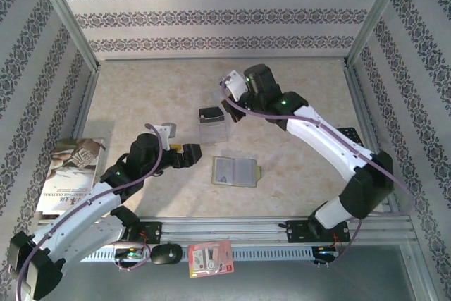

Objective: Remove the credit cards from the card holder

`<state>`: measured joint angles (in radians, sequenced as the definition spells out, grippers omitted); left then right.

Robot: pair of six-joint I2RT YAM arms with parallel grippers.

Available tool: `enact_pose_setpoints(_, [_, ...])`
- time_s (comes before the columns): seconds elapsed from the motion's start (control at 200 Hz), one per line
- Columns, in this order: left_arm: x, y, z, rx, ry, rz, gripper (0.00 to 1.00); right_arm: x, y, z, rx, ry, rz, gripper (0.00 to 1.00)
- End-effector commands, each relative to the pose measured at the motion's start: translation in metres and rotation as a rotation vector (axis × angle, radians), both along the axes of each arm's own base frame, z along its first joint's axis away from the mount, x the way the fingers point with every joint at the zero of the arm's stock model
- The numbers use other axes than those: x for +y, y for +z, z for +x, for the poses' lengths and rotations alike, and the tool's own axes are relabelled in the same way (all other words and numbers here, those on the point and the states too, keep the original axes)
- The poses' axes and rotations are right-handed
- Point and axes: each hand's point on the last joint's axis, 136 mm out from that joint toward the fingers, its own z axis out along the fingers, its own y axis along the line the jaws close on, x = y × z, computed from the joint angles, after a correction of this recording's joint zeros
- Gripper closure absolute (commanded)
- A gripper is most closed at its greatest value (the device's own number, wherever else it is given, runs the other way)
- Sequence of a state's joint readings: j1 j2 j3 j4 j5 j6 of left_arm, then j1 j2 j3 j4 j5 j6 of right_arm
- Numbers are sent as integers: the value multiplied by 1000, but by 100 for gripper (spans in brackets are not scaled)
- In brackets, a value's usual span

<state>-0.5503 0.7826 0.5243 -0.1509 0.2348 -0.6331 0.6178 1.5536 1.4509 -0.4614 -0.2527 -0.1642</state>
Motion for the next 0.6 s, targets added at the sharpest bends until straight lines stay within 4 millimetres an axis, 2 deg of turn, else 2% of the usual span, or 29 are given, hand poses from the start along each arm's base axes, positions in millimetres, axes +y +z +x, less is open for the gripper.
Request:
enact_pose_setpoints(0.0, [15,-15,-4,41,40,47,1,13,-2,-4,-51,200,-122,100])
enact_pose_setpoints(0.045, [18,-15,-3,41,50,52,1,16,-8,-4,-38,247,-163,100])
enact_pose_setpoints(0.11, [23,-16,-1,41,70,58,1,18,-26,-1,-8,298,-232,100])
enact_pose_setpoints(0.235, [28,-12,2,47,90,57,1,21,-57,18,-9,334,-349,100])
enact_pose_setpoints(0.39, [35,-9,1,36,98,90,1,25,-86,37,-5,372,-448,100])
enact_pose_setpoints(0.595, [40,-12,2,39,117,84,1,33,-113,39,3,440,-489,100])
